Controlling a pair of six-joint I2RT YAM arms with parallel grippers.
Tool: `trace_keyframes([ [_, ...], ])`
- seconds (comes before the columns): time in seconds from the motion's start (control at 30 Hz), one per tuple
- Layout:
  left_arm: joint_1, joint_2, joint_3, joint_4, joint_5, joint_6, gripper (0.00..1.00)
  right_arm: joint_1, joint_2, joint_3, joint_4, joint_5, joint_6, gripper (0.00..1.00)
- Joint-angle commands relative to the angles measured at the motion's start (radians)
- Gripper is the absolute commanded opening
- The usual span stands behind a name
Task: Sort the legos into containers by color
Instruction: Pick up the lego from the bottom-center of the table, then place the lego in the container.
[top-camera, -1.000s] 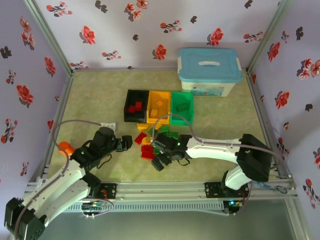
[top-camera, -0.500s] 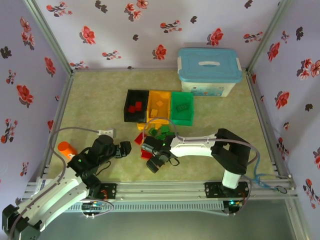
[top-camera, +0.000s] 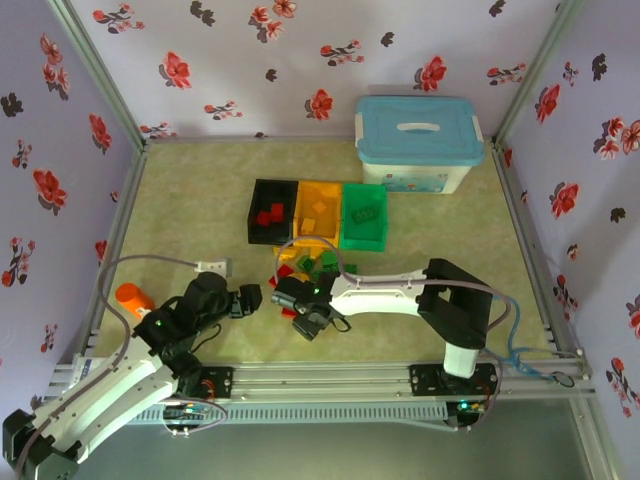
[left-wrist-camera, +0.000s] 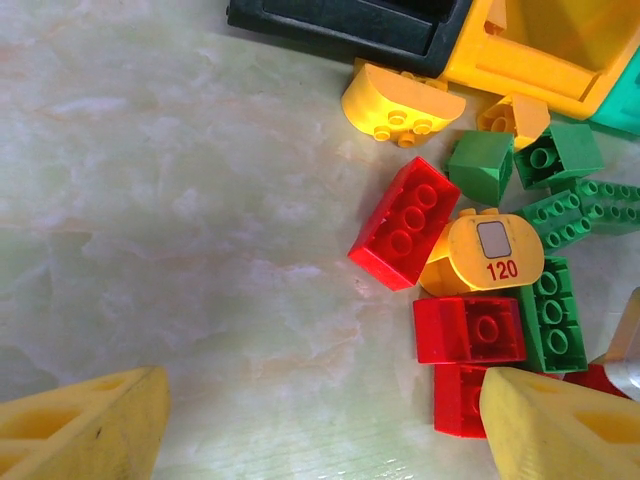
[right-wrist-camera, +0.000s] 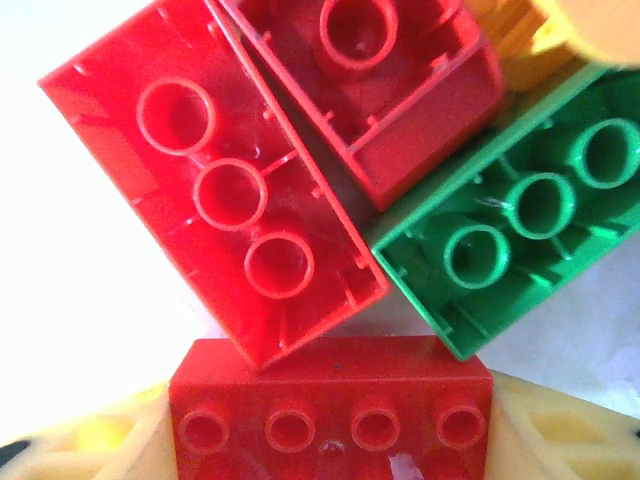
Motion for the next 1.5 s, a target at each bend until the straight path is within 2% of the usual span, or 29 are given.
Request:
trace_keyframes([
  [0.0, -0.012, -0.020, -0.001, -0.025, -0.032, -0.015, 0.81, 0.001, -0.115, 0.095, -0.036, 0.083, -0.108, 0.53],
  [0.1, -0.021, -0.028, 0.007, -0.019, -0.034, -0.009, 0.81, -0.096, -0.120, 0.262, -0.081, 0.093, -0.188, 0.53],
  [0.27, -0.055, -0.041, 0.038, -0.038, -0.066, -0.012, 0.80, -0.256, 0.044, 0.595, -0.121, 0.067, -0.254, 0.54],
  [0.37, -0.087, -0.065, 0.057, -0.045, -0.100, -0.015, 0.80, -0.328, 0.223, 0.838, -0.169, 0.003, -0.271, 0.54],
  [0.53, -0.124, -0.076, 0.085, -0.059, -0.123, -0.028, 0.79, -0.422, 0.592, 1.349, -0.346, -0.059, -0.250, 0.54],
  [0.63, -0.150, -0.076, 0.094, -0.063, -0.139, -0.037, 0.79, -0.446, 0.731, 1.528, -0.410, -0.057, -0.229, 0.54],
  [0.8, -0.180, -0.062, 0.095, -0.059, -0.160, -0.040, 0.79, -0.460, 0.743, 1.454, -0.333, -0.053, -0.214, 0.55],
  [1.17, -0.204, -0.025, 0.115, -0.058, -0.176, -0.031, 0.79, -0.458, 0.745, 1.416, -0.274, -0.042, -0.214, 0.61],
  [1.23, -0.207, -0.024, 0.116, -0.059, -0.177, -0.032, 0.79, -0.459, 0.747, 1.418, -0.264, -0.048, -0.211, 0.71],
  [1.33, -0.214, -0.024, 0.116, -0.058, -0.176, -0.031, 0.79, -0.457, 0.744, 1.447, -0.277, -0.060, -0.207, 0.99],
  [1.47, -0.225, 0.011, 0.125, -0.063, -0.188, -0.025, 0.79, -0.437, 0.672, 1.476, -0.292, -0.036, -0.212, 0.99],
])
